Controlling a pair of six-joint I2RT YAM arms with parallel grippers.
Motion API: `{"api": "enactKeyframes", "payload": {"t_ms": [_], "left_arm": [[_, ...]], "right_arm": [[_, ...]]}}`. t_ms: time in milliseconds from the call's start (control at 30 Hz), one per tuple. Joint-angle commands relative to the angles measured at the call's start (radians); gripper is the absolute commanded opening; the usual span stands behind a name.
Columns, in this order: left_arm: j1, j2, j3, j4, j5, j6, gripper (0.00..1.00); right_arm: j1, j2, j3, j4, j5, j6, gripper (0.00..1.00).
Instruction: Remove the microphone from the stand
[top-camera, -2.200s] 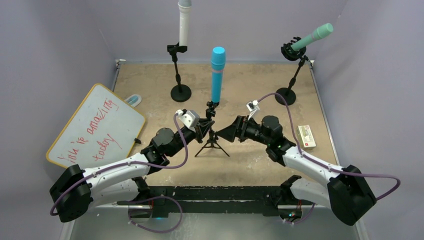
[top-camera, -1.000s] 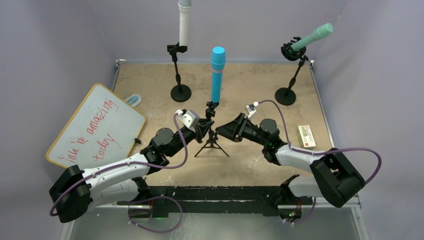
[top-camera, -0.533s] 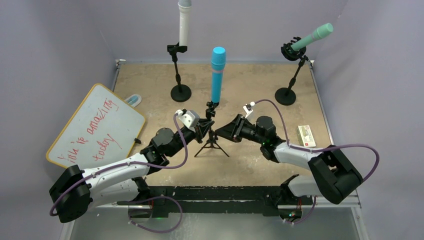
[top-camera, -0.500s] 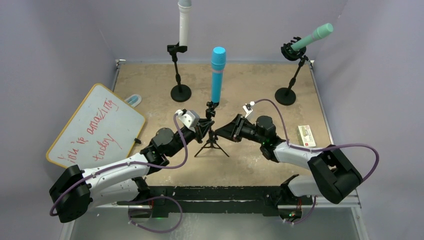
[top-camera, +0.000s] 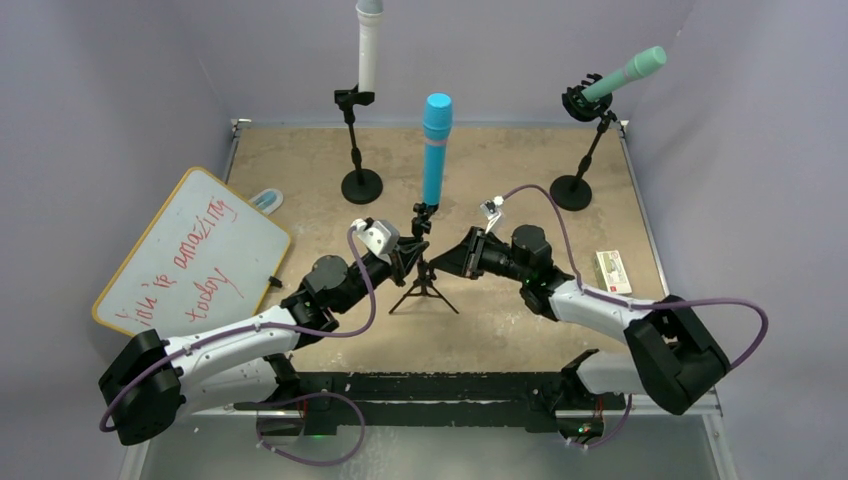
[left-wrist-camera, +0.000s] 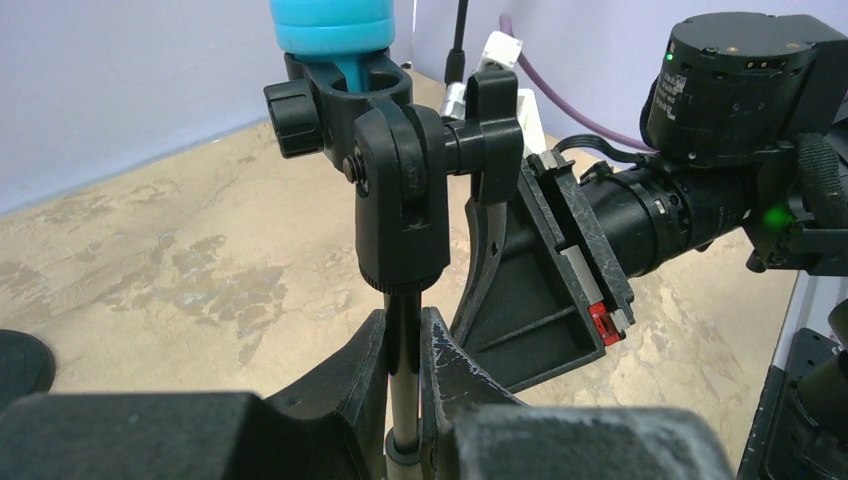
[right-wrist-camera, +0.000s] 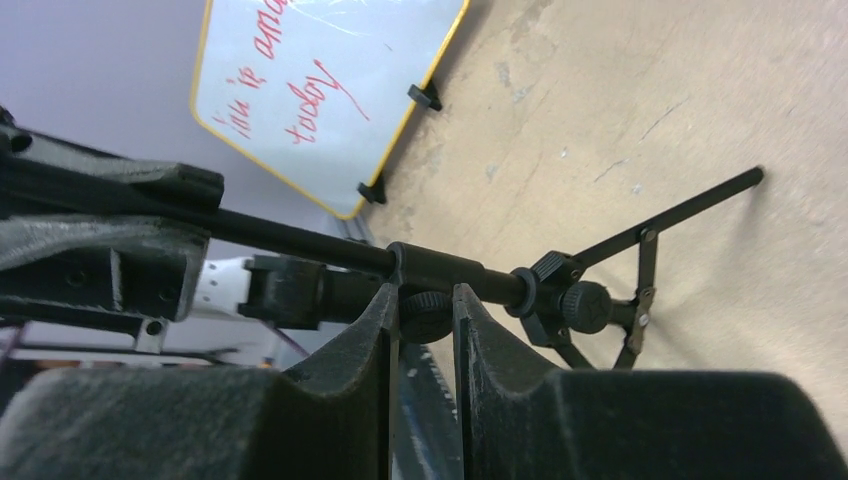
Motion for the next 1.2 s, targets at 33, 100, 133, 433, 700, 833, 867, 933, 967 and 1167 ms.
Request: {"api": "enactKeyframes", "payload": {"t_ms": [33, 100, 133, 433, 700, 833, 867, 933, 967, 1167], "left_arm": [[-0.003, 0.007, 0.043, 0.027, 0.011, -0.017, 0.0], [-0.003, 0.008, 0.042, 0.028, 0.009, -0.019, 0.0], [-0.003, 0.009, 0.042, 0.029, 0.011, -0.021, 0.0], [-0.003, 0.016, 0.042, 0.036, 0.014, -0.029, 0.0], [-0.003, 0.005, 0.042, 0.026, 0.013, -0.022, 0.0], [-0.003, 0.001, 0.039, 0.03, 0.011, -0.022, 0.0], [-0.003, 0.001, 0.037, 0.03, 0.011, -0.022, 0.0], [-0.003, -0.003, 0.035, 0.03, 0.011, -0.021, 0.0], [-0.003, -0.006, 0.033, 0.03, 0.011, -0.02, 0.0], [-0.003, -0.018, 0.027, 0.025, 0.008, -0.013, 0.0]], "right_arm": [[0.0, -0.063, 0.044, -0.087, 0.052, -0.335, 0.07], [0.001, -0.081, 0.048, -0.12, 0.063, -0.415, 0.09], [0.001, -0.087, 0.05, -0.133, 0.065, -0.448, 0.09], [0.001, -0.12, 0.032, -0.185, 0.09, -0.398, 0.32], [-0.001, -0.176, -0.019, -0.155, 0.159, -0.098, 0.6], [-0.001, -0.142, -0.048, -0.039, 0.102, 0.022, 0.61], [-0.001, -0.13, -0.058, 0.002, 0.084, 0.05, 0.61], [-0.001, -0.104, -0.072, 0.069, 0.057, 0.095, 0.61], [-0.001, -0.09, -0.075, 0.091, 0.05, 0.11, 0.61], [-0.001, -0.05, -0.094, 0.136, 0.03, 0.151, 0.59]]}}
